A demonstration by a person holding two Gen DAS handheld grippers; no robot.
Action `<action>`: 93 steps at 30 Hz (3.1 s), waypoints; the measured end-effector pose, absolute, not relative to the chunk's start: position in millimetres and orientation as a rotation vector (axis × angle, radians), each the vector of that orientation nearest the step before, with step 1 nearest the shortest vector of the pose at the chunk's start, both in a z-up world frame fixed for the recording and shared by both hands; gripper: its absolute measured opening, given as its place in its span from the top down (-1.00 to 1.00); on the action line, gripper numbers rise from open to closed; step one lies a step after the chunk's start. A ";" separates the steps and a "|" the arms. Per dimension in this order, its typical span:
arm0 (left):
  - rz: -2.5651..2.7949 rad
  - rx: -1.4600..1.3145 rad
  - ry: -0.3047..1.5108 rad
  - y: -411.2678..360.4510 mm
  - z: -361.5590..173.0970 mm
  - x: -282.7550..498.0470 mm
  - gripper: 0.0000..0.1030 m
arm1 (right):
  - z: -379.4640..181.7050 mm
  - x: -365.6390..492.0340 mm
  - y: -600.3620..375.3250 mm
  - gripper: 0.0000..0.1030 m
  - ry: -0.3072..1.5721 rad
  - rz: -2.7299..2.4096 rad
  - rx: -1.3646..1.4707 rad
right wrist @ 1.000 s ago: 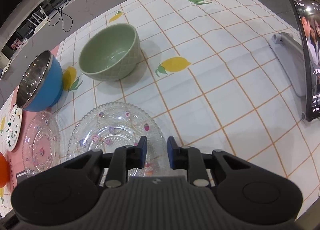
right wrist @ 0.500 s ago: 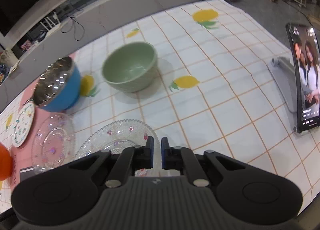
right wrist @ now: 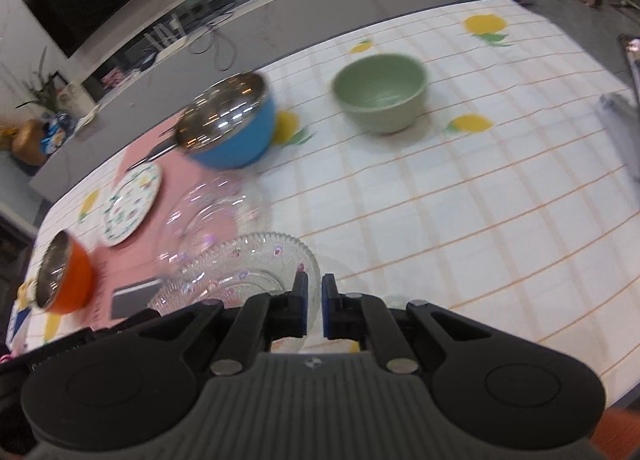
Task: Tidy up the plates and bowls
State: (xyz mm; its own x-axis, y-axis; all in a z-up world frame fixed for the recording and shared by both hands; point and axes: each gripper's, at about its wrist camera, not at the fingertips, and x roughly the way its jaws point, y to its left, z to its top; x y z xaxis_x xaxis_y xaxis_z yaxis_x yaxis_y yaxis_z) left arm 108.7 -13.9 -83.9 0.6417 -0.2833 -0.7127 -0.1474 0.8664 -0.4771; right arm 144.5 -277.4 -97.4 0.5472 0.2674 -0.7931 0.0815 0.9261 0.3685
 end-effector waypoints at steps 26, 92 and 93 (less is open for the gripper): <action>0.118 -0.568 0.870 110.6 -117.9 71.3 0.72 | -132.7 125.2 -138.4 0.91 1.052 0.294 0.315; -0.110 -0.368 0.792 -6.7 -103.1 187.0 -0.06 | -138.4 228.3 -258.3 -0.69 0.830 0.057 0.366; -0.108 -0.369 0.799 -6.5 -105.5 189.1 -0.06 | -140.3 229.5 -259.1 -0.68 0.838 0.056 0.372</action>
State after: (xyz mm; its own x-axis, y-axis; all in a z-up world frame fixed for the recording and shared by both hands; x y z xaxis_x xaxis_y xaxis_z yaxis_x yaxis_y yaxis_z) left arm 189.1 -6.5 -105.5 0.6958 -0.2322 -0.6797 -0.0437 0.9309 -0.3627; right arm 229.5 -259.1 -140.3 0.6717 0.1937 -0.7150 0.0969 0.9339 0.3440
